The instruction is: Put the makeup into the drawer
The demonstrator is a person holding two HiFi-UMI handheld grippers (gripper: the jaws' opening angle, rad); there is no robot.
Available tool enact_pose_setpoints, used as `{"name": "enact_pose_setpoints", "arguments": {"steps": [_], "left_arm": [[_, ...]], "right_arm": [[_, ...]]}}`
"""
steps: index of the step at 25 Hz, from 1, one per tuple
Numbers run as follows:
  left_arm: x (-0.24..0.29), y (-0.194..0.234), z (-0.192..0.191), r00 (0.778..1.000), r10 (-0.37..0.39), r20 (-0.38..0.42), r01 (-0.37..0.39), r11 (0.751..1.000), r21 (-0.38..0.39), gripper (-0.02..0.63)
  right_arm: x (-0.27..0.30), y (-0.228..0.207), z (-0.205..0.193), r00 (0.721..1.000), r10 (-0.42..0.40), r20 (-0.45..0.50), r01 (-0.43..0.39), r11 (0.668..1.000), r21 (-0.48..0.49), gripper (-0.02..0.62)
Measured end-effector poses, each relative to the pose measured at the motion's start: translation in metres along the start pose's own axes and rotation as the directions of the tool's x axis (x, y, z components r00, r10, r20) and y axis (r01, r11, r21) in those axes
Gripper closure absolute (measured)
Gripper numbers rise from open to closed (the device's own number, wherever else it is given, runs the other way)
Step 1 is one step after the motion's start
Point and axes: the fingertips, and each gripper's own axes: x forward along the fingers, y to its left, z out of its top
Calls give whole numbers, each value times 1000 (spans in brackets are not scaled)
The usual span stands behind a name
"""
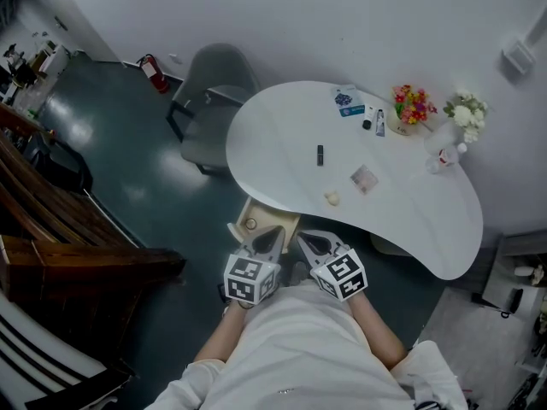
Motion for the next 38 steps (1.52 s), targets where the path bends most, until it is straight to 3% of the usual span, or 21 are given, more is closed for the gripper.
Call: {"name": "enact_pose_setpoints", "arguments": {"steps": [9,15,27,38], "left_arm": [[-2,-8,-8,1000,-4,-8,4,1000,-10,597],[-11,-11,-11,1000,3,-7,-3,1000,-30,597],[-13,-8,-31,999,16,-50,-20,998,-65,597],[-10,3,-77,990,17,-138,-40,986,-162,597]], "right_arm": [[-6,-12,-21,997,-66,-31,67,998,15,581],[-5,-44,-37,986,-143,-89,144,990,-2,578],[20,-140,-81,938,-282,-202,285,958,-17,437],[60,-199,-102,895,-361,-261,361,931,-50,376]]}}
